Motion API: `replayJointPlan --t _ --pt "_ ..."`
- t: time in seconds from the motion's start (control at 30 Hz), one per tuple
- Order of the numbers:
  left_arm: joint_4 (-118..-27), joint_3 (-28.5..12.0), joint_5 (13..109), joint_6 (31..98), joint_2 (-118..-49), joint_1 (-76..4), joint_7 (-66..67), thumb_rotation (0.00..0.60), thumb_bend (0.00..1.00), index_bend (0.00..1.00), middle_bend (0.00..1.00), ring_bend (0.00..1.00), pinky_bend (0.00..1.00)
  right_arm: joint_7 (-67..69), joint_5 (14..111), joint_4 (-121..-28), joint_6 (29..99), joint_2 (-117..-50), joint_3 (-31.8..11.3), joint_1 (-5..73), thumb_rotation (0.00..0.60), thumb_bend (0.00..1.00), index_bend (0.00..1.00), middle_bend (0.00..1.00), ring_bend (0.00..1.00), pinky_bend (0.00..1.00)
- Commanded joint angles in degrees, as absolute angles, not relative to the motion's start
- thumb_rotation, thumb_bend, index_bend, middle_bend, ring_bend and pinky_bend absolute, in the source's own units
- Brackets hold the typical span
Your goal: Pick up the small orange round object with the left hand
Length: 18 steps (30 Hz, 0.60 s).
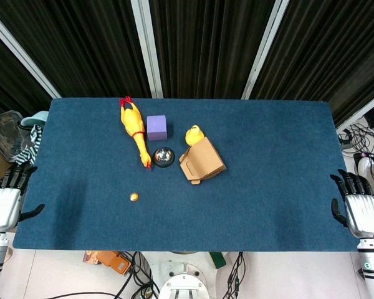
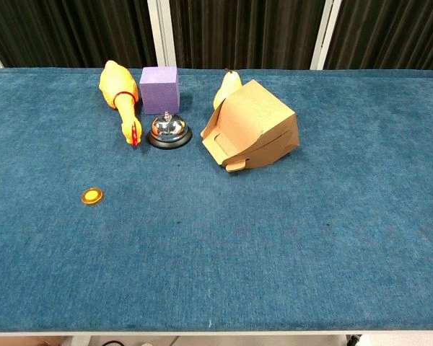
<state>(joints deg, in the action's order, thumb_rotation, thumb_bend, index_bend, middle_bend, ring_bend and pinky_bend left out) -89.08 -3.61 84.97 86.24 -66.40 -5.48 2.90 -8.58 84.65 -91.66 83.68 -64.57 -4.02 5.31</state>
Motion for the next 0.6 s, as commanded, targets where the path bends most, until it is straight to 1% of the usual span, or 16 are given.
replayJointPlan --t 0.03,0.17,0.27,0.43,0.53,0.6 --pt "-89.1 -3.6 84.9 86.1 -66.4 -5.5 2.9 0.600 0.10 0.14 0.06 0.03 0.26 -8.6 84.7 -91.6 83.8 -64.6 -4.0 5.3 0.600 0.69 0.24 0.16 0.17 0.17" --pt "-89.4 -3.5 84.9 85.8 -66.2 -5.6 1.9 0.600 0.10 0.14 0.06 0.04 0.27 -8.6 84.6 -91.7 83.7 -64.6 -4.0 5.3 0.600 0.69 0.24 0.16 0.17 0.17" --pt "-89.9 -3.4 84.7 85.3 -65.8 -5.6 0.7 0.600 0.10 0.12 0.06 0.07 0.30 -8.7 84.7 -91.7 83.8 -64.6 -4.0 5.2 0.600 0.69 0.24 0.16 0.17 0.17" --pt "-89.5 -3.7 84.5 85.2 -65.8 -5.8 -0.2 0.600 0.10 0.12 0.06 0.08 0.30 -8.7 84.7 -91.9 84.0 -64.6 -3.9 5.1 0.600 0.69 0.24 0.16 0.17 0.16" --pt "-89.0 -3.8 84.0 83.9 -65.8 -6.3 -1.6 0.600 0.10 0.12 0.10 0.16 0.34 -8.7 84.6 -91.9 84.0 -64.5 -3.9 5.1 0.600 0.69 0.24 0.16 0.17 0.16" --pt "-88.5 -3.8 83.9 82.7 -65.9 -6.9 -2.6 0.600 0.10 0.12 0.17 0.25 0.40 -8.6 84.5 -92.0 84.0 -64.5 -3.9 5.0 0.600 0.69 0.25 0.16 0.17 0.16"
